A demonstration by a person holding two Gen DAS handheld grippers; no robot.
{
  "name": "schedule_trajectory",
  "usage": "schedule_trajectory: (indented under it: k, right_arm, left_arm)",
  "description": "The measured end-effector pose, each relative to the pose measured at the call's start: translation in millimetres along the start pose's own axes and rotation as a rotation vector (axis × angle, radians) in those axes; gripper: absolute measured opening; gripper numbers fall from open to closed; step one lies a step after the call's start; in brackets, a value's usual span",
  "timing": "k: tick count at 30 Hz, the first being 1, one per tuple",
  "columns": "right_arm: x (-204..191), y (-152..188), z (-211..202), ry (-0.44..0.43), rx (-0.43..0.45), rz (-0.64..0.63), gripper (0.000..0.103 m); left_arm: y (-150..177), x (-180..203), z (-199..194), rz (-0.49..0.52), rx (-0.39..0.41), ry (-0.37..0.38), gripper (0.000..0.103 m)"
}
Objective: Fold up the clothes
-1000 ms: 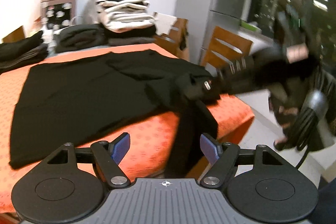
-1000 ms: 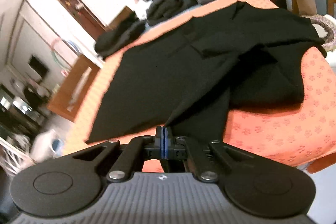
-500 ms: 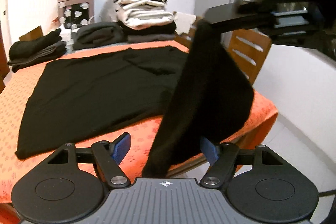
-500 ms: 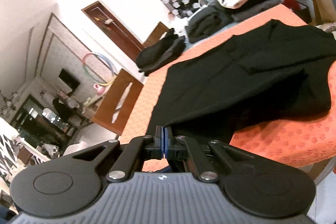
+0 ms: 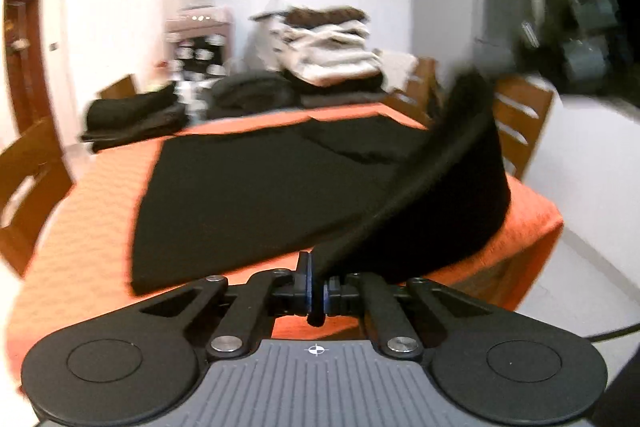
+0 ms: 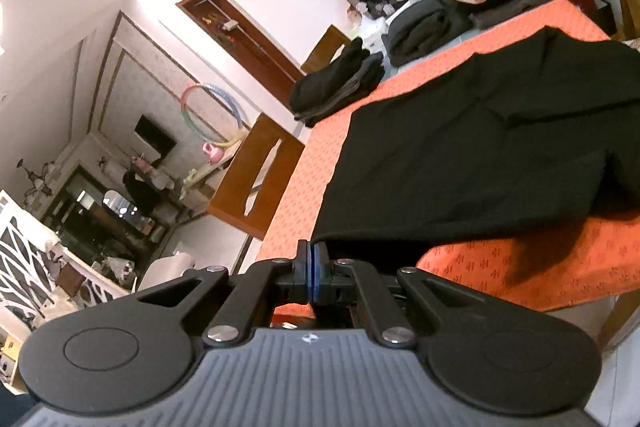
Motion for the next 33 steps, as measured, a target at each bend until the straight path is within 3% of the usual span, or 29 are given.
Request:
schedule_trajectory:
  k: [3,7,17,26,33]
  right_arm:
    - [-3.1,3.6,-5.2,-0.014,-0.022,0.004,0.002]
    - [-14.4,4.3,-16.6,-0.062,-0.039,0.0,0.002]
    - [-30.9,-38.3,-44.4,-0.079,0.123,-0.032,0.002]
    - [13.6,-105.2,-28.9,0.001,0.241,-0.031,0.002]
    - [90.4,-171.3,19.8,0.029,0.227,0.033,0.002]
  left_arm:
    - [-31.9,-16.1,-35.2,-0.002,0.064,-0.026,0.007]
    - [-77.4,-15.6,-60.8,0.083,0.135,-0.016,0.007]
    - [-157.4,6.3,-41.0,0.205,0.244,0.047,0.007]
    - [-215.2,22.4,61.3,0.246,0.272,0.112,0.009]
    - [-239.7,38.4,171.8,0.279,0.225,0.123,0.009]
Point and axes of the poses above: each gripper's, at about its wrist camera, not at the fingertips, and z roughly the way its jaws point, x to its right, y to its underside, the point moved 4 cm from there along z, roughly the way its jaws point, and after that the axes turned 11 degrees about x, right-handed, at the moved point
